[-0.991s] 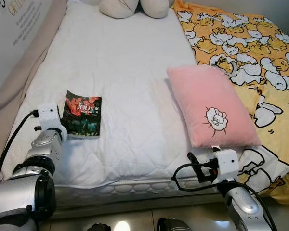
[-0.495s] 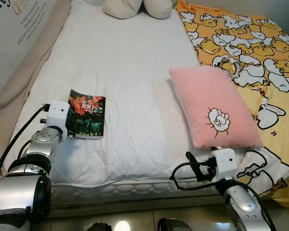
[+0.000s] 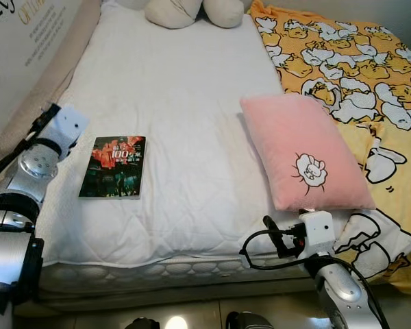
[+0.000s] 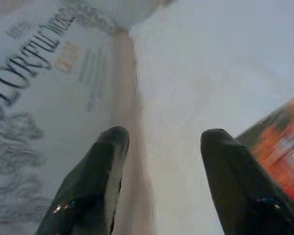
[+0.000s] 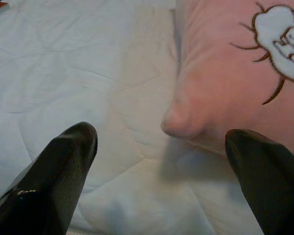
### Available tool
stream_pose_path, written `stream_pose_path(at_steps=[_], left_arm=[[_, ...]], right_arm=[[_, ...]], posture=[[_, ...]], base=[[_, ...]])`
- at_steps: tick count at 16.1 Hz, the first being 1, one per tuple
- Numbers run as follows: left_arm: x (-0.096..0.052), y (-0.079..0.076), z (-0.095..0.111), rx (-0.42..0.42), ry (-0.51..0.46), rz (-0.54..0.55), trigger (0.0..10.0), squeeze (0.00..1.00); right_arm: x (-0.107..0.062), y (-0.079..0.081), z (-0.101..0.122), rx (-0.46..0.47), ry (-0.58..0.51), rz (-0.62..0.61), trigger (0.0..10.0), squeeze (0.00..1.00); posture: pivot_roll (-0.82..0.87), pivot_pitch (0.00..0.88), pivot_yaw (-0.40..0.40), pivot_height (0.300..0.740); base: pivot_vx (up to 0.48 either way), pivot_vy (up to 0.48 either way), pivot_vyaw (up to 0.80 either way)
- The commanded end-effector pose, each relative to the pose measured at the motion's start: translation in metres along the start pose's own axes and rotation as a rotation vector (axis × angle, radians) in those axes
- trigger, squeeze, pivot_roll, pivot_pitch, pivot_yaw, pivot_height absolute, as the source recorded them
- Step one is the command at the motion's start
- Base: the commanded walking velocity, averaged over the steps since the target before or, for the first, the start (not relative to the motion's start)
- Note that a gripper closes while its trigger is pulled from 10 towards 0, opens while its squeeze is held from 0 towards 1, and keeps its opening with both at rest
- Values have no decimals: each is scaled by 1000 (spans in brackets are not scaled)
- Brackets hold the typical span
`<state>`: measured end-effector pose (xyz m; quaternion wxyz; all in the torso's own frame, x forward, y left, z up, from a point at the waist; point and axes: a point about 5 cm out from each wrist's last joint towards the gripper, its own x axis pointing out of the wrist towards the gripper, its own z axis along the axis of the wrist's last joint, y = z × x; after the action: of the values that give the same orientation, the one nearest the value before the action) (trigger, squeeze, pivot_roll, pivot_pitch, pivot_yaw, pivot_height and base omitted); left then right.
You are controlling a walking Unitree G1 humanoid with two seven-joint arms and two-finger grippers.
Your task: Clean up the room
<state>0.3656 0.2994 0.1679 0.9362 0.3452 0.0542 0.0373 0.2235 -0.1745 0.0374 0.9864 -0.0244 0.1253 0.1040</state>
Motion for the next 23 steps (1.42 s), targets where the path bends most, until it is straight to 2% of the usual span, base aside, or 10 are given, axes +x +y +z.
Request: stream_pose_path(at_steps=[1,2,3,6,7,8,11,12,13,23], left_arm=[[-1,-23,4,-275,-70,-102,10000,1000],[-4,-48,2,-370,-92,-174,10000,78],[-15,-86,3,-453,-156,-260,10000,0],[-52,-138,0,-816,-184,-150,10000,0],[-60,-148,-1,-835,-169,-139,10000,722],[-72,-160,-4,-806,-169,-146,10000,1000],[-69,-155,3,-772,-220,-191,10000,1000],[-69,-156,10,-760,-239,-220,10000,318],[-68,-156,14,-758,-240,-235,10000,0],[-79,-167,29,-762,-262,-256,10000,0]], right_arm=[[3,-5,4,-2,-22,-33,10000,0],[6,-6,8,-5,-42,-50,10000,0],[9,-9,16,-5,-84,-81,10000,0],[8,-28,53,-65,-276,-240,10000,0],[7,-30,57,-58,-300,-249,10000,1000],[5,-32,48,1,-281,-253,10000,1000],[10,-30,44,-3,-266,-261,10000,1000],[15,-27,46,-12,-274,-254,10000,1000],[18,-26,48,-21,-278,-247,10000,1000],[17,-28,41,1,-287,-226,10000,1000]], posture=[[-247,20,-8,740],[-242,12,1,740],[-232,4,4,740],[-201,0,12,740],[-194,0,11,740],[-176,0,9,740],[-169,0,12,740],[-173,0,16,740],[-177,0,19,740],[-196,0,35,740]], base=[[0,0,0],[0,0,0],[0,0,0],[94,-267,0],[281,-386,0],[326,-349,0],[341,-332,0],[368,-304,0],[368,-307,0],[364,-308,0]])
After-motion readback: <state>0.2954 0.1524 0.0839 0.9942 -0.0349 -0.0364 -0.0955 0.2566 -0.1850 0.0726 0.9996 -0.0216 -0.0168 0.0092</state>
